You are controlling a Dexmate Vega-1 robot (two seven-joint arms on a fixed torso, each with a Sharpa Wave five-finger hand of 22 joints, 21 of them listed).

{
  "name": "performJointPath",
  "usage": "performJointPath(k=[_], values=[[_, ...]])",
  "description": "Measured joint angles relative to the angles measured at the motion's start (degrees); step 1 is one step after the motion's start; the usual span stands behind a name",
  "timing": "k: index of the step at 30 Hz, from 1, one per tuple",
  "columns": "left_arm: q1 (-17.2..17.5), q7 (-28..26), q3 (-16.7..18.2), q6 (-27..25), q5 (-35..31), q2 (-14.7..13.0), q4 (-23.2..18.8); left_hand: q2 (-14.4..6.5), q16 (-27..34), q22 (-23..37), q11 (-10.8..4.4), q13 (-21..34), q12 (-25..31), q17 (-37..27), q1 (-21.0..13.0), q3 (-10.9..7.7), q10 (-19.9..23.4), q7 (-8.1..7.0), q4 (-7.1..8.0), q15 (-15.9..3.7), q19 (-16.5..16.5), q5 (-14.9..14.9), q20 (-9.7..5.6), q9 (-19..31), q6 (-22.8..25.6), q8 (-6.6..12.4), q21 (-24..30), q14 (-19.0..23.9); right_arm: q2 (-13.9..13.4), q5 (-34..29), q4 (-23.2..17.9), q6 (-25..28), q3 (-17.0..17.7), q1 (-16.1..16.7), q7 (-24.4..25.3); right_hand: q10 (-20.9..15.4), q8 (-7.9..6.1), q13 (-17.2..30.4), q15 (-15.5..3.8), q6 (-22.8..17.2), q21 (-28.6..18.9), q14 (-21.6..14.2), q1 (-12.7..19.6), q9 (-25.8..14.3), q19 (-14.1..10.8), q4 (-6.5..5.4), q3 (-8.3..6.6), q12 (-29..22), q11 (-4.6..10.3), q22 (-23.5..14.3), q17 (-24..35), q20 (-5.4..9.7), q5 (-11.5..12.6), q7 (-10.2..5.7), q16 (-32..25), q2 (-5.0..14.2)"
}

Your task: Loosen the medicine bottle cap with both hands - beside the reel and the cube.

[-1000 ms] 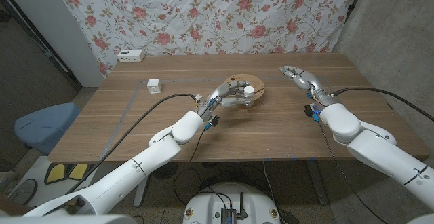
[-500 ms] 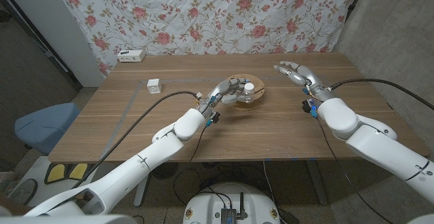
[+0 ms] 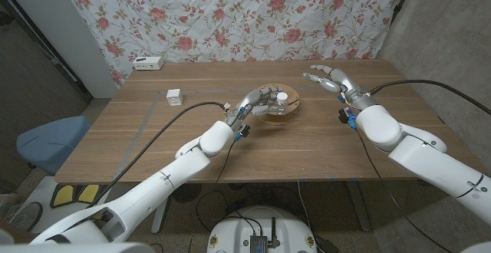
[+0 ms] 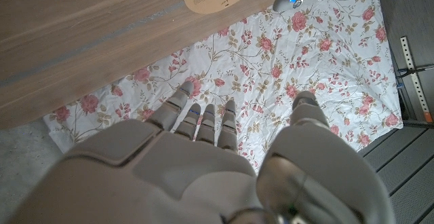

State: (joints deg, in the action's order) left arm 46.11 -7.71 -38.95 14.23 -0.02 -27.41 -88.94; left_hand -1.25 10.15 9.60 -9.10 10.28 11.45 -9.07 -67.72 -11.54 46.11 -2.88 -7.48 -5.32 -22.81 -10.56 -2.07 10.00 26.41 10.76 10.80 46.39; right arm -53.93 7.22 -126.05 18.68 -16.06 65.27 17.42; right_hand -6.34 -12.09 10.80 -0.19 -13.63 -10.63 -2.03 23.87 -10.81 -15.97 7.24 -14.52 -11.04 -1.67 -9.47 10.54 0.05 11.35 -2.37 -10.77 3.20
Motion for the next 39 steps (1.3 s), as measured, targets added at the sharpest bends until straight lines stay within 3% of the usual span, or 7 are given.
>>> performJointPath(k=[11, 25, 39], values=[[-2.2, 1.1, -0.7, 1.8, -0.1, 1.2, 3.4, 0.0, 0.0, 0.0, 0.00, 0.0, 0.0, 0.0, 0.0, 0.02, 0.0, 0.01, -0.02, -0.30, 0.1, 0.0, -0.06, 0.0, 0.0, 0.00, 0.0, 0.3, -2.7, -3.0, -3.6, 6.4, -2.6, -4.2, -3.8, -0.4, 0.00, 0.3, 0.79, -1.1, -0.4, -1.9, 3.0, 0.0, -1.8, 2.10, -0.89, -0.2, -1.01, -0.1, 0.0, 0.14, 0.4, -0.29, -0.9, -0.91], [-3.6, 1.7, -1.0, 2.4, 0.4, 2.1, 5.5, 0.0, 0.0, 0.0, 0.20, 0.0, 0.0, 0.0, 0.0, -0.23, 0.4, -0.20, -0.23, -0.32, 0.3, 0.0, -0.31, 0.0, 0.2, 0.00, 0.0, 0.7, -4.7, -5.9, -7.1, 14.5, -6.3, -9.0, -7.8, -0.1, -0.22, 0.3, 1.03, -2.3, -0.4, -2.1, 4.0, -0.3, -1.7, 2.33, -1.13, -0.2, -1.28, -0.3, 0.0, -0.30, 0.8, 0.27, -0.9, -1.92], [-3.9, 1.4, -0.9, 1.1, 0.8, 2.4, 4.7, -0.4, 0.0, -0.3, 0.21, 0.0, -0.3, 0.0, 0.4, -0.37, 0.4, -0.20, -0.10, -0.41, 0.3, 0.1, -0.31, 0.0, 0.2, 0.00, -0.2, 1.0, -6.4, -7.7, -9.1, 19.9, -9.0, -13.5, -12.0, 0.7, -0.43, 0.3, 1.75, -3.6, -0.4, -1.7, 5.6, -0.4, -1.5, 2.60, -1.40, -0.2, -1.71, -0.3, 0.3, -0.58, 0.8, 0.73, -0.7, -2.27]])
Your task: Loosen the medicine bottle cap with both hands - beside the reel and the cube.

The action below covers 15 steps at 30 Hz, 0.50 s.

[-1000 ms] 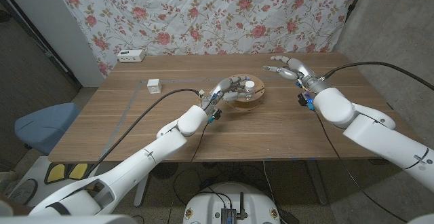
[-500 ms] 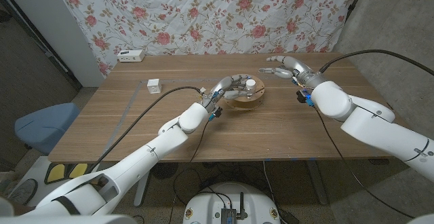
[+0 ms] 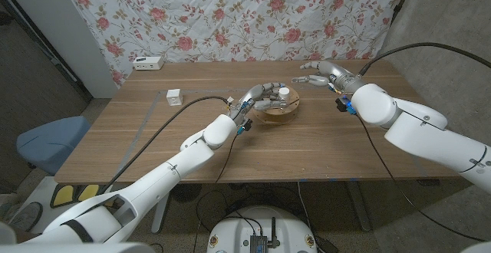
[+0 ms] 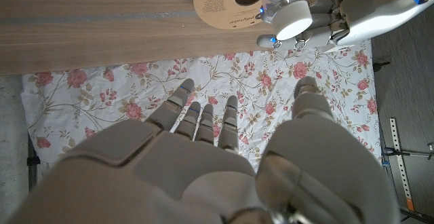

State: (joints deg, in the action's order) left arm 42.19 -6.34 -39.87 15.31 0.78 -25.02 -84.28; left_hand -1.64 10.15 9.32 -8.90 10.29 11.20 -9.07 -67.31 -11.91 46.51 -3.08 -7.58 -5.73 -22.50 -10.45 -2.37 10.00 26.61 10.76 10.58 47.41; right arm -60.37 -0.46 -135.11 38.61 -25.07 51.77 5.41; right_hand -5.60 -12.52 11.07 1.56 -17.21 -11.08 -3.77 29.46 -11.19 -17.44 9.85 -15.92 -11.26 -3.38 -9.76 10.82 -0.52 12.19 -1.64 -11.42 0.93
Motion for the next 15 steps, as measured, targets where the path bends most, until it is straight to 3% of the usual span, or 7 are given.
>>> performJointPath(k=[11, 15], values=[[0.2, -0.3, 0.1, -2.4, 0.7, 0.0, -1.2, -0.1, 0.0, 0.0, -0.15, 0.0, 0.0, 0.0, 0.1, -0.24, 0.2, 0.00, 0.24, -0.01, 0.3, 0.0, -0.31, 0.0, 0.0, 0.00, 0.0, 0.6, -1.1, -1.7, -1.4, 4.4, -3.9, -5.4, -5.1, 0.4, -0.37, 0.0, 0.72, -1.3, 0.0, 0.1, 0.5, -0.2, 0.2, 0.13, -0.13, 0.0, -0.41, 0.0, 0.0, -0.24, 0.0, 0.09, 0.0, -0.54], [0.2, -0.3, 0.1, -2.4, 0.7, 0.0, -1.4, -0.1, 0.0, 0.0, 0.02, 0.0, 0.0, 0.1, 0.1, -0.24, 0.3, 0.00, 0.24, -0.31, 0.3, 0.0, -0.30, 0.0, 0.0, 0.00, 0.0, 0.9, -1.1, -2.8, -1.4, 6.0, -3.9, -5.4, -6.9, 0.4, -0.44, 0.0, 0.71, -1.5, 0.0, 0.1, 0.7, -0.2, 0.2, 0.12, -0.13, 0.0, -0.41, 0.0, 0.0, -0.24, 0.0, -0.11, 0.0, -0.77]])
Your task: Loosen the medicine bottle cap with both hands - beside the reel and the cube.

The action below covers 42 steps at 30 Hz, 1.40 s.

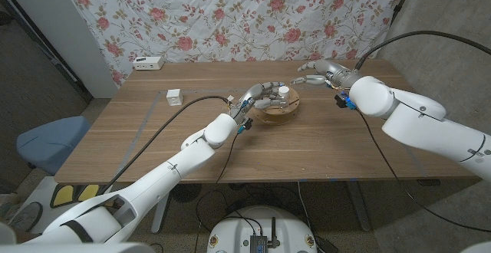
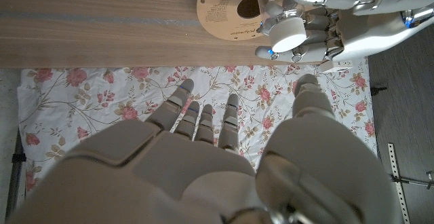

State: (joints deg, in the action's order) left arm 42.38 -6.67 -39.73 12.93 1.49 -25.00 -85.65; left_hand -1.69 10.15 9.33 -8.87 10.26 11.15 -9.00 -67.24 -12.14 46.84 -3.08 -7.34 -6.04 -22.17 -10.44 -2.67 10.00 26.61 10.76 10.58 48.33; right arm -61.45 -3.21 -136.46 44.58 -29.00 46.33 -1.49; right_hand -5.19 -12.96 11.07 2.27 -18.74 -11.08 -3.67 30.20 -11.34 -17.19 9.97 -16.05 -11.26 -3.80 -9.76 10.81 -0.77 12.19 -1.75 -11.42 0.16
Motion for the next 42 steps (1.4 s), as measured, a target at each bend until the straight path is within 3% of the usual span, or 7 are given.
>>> performJointPath(k=[1, 2, 9, 14, 24, 42], values=[[0.0, 0.0, 0.0, 0.0, 0.0, 0.0, 0.0, -0.2, 0.0, 0.0, 0.05, 0.0, -0.1, 0.0, 0.2, 0.00, 0.0, 0.00, 0.00, 0.00, 0.2, 0.0, 0.22, 0.0, 0.0, 0.00, 0.0, 0.0, 0.0, -0.4, 0.0, 0.5, 0.0, 0.0, -0.6, 0.0, 0.00, 0.0, 0.00, -0.3, 0.0, 0.0, 0.0, 0.0, 0.0, 0.00, 0.00, 0.0, 0.00, 0.0, 0.0, 0.00, 0.0, -0.08, 0.0, 0.01], [-0.1, 0.1, 0.0, -0.7, 0.3, 0.0, 0.0, -0.2, 0.0, 0.0, 0.12, 0.0, -0.1, 0.0, 0.2, 0.00, 0.1, 0.00, 0.00, 0.00, 0.2, 0.0, 0.22, 0.0, 0.0, 0.00, 0.0, 0.0, -0.2, -0.6, -0.6, 0.9, -2.4, -2.8, -1.1, 0.1, -0.01, 0.0, 0.04, -0.4, 0.0, 0.0, 0.0, 0.0, 0.0, 0.00, 0.00, 0.0, -0.11, 0.0, 0.0, 0.00, -0.3, -0.01, 0.0, 0.01], [-0.8, 0.6, -0.3, -1.1, 0.7, 0.1, 0.3, -0.1, 0.0, 0.0, 0.14, 0.0, 0.1, 0.0, 0.7, 0.00, 0.1, 0.03, 0.00, -0.01, 0.3, 0.0, 0.31, 0.0, 0.0, 0.00, 0.0, 0.0, -0.4, -3.1, -1.2, 3.0, -5.8, -6.3, -4.3, 0.3, -0.42, 0.0, 0.53, -1.4, 0.0, 0.1, 0.4, -0.3, 0.0, 0.00, 0.00, 0.0, -0.31, 0.0, 0.0, -0.61, -0.5, -1.02, 0.0, -0.43], [-1.1, 1.0, -0.5, -1.2, 0.8, 0.2, 0.5, -0.1, 0.0, 0.0, 0.01, 0.0, 0.1, 0.0, 0.7, -0.35, 0.3, 0.32, 0.13, 0.00, 0.3, 0.0, 0.31, 0.0, 0.3, 0.00, 0.0, 0.0, -0.4, -4.9, -1.5, 4.1, -7.6, -7.8, -6.1, 0.7, -0.42, 0.0, 0.61, -2.2, 0.0, 0.0, 1.2, -0.3, 0.0, 0.00, 0.00, 0.0, 0.04, 0.0, 0.0, -0.61, -0.6, -1.73, 0.0, -0.31], [-1.5, 1.7, -1.0, -1.6, 0.9, 0.1, 0.6, -0.1, -0.2, 0.0, -0.15, 0.0, 0.1, 0.0, 0.7, -0.49, 0.4, 0.32, -0.01, -0.12, 0.3, 0.1, 0.31, 0.0, 0.3, 0.00, 0.0, 0.3, 0.2, -8.6, -1.7, 5.8, -11.1, -10.6, -9.3, 0.7, -1.69, 0.3, 0.60, -4.4, 0.0, 0.0, 3.2, -0.8, -0.3, 0.32, -0.96, 0.0, 0.10, 0.0, 0.0, -0.92, -0.8, -2.38, 0.0, -0.21], [-2.1, 2.6, -1.6, -1.6, 0.4, -0.2, 0.6, 0.0, -0.2, 0.0, -0.12, 0.0, 0.0, 0.0, 1.2, -0.89, 0.4, 0.32, -0.08, -0.01, 0.3, 0.2, 0.30, 0.0, 0.3, 0.00, 0.0, 0.4, 1.5, -13.7, -1.3, 7.0, -14.6, -13.5, -14.6, 0.7, -2.12, 0.3, 0.59, -6.0, 0.0, 0.0, 4.9, -1.1, -0.3, 0.23, -1.66, 0.0, 0.11, 0.0, 0.0, -0.91, -0.8, -2.15, 0.0, -0.52]])
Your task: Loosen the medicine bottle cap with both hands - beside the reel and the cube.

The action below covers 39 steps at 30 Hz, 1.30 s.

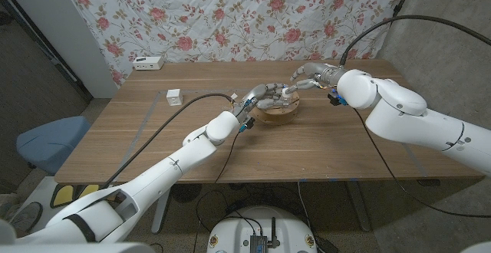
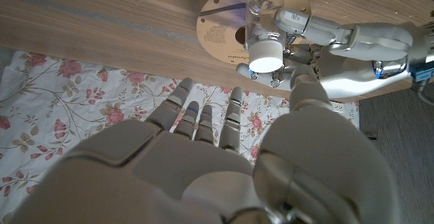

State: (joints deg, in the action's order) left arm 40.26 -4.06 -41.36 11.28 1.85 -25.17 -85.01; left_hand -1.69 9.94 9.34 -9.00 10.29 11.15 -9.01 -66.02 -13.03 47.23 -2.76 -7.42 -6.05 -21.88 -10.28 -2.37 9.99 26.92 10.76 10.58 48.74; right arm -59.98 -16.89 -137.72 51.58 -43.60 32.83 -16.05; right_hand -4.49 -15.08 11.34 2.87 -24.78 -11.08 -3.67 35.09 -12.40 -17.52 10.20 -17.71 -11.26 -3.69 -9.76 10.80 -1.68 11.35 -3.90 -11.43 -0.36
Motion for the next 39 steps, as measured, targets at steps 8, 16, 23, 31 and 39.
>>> performJointPath(k=[8, 16, 23, 31, 39], values=[[-0.2, 0.3, -0.2, -0.3, -0.5, -0.3, -0.5, 0.0, 0.0, 0.0, -0.03, 0.0, -0.1, 0.0, 0.0, -0.07, 0.0, 0.00, 0.07, -0.19, 0.0, 0.0, 0.00, 0.0, 0.0, 0.00, 0.0, 0.2, 0.4, -2.3, 0.3, 0.8, -1.5, -1.5, -3.1, 0.0, 0.00, 0.0, 0.00, 0.0, 0.0, 0.0, 0.7, -0.3, 0.0, 0.00, 0.00, 0.0, 0.00, 0.0, 0.0, 0.00, 0.0, 0.00, 0.0, 0.08], [-0.2, 0.4, -0.3, -0.7, -0.9, -0.6, -1.1, -0.1, 0.0, 0.0, -0.08, -0.1, -0.1, 0.0, 0.3, -0.07, 0.1, 0.00, 0.07, -0.19, 0.0, 0.0, 0.00, 0.0, 0.0, 0.00, 0.0, 0.2, 0.8, -4.2, 0.6, 1.5, -2.6, -2.7, -5.9, 0.0, -0.42, 0.0, 0.00, -0.2, 0.0, 0.0, 1.1, -0.3, 0.0, -0.23, -0.23, 0.0, 0.00, 0.0, 0.0, 0.01, 0.0, -0.21, 0.0, 0.13], [-0.1, 0.4, -0.4, -1.1, -1.3, -0.8, -1.6, -0.1, 0.0, 0.0, 0.19, 0.0, -0.1, 0.0, 0.4, -0.30, 0.4, 0.00, -0.16, -0.19, 0.2, 0.0, -0.20, 0.0, 0.0, 0.00, 0.0, 0.2, 1.1, -5.6, 0.9, 1.9, -3.3, -3.4, -7.8, 0.0, -0.43, 0.0, -0.01, -0.7, 0.0, 0.0, 1.1, -0.5, 0.0, -0.23, -0.22, 0.0, 0.00, 0.0, 0.0, 0.01, 0.0, -0.12, 0.0, 0.08], [0.1, 0.3, -0.5, -1.6, -2.0, -1.1, -2.4, -0.1, 0.0, 0.0, 0.19, 0.0, -0.2, 0.0, 0.8, -0.49, 0.4, 0.00, 0.02, -0.18, 0.2, 0.0, -0.21, 0.0, 0.0, 0.00, 0.0, 0.2, 1.6, -6.7, 1.5, 1.8, -3.7, -3.8, -9.2, 0.0, -0.89, 0.0, -0.01, -1.7, 0.0, 0.0, 1.7, -0.5, 0.0, -0.25, -0.58, 0.0, 0.00, 0.0, 0.0, 0.01, -0.3, -0.18, 0.0, 0.24], [0.3, 0.1, -0.5, -2.0, -2.3, -1.3, -2.9, -0.1, 0.0, 0.0, 0.19, 0.0, -0.2, 0.0, 0.8, -0.66, 0.4, 0.00, -0.14, -0.18, 0.2, 0.0, -0.20, 0.0, 0.0, 0.00, 0.0, 0.2, 2.0, -7.4, 2.1, 1.4, -3.8, -3.8, -10.0, 0.0, -1.68, 0.0, -0.01, -2.9, 0.0, 0.0, 2.3, -0.8, 0.0, -0.18, -0.66, 0.0, 0.00, 0.0, 0.0, 0.01, -0.3, 0.05, 0.0, 0.30]])
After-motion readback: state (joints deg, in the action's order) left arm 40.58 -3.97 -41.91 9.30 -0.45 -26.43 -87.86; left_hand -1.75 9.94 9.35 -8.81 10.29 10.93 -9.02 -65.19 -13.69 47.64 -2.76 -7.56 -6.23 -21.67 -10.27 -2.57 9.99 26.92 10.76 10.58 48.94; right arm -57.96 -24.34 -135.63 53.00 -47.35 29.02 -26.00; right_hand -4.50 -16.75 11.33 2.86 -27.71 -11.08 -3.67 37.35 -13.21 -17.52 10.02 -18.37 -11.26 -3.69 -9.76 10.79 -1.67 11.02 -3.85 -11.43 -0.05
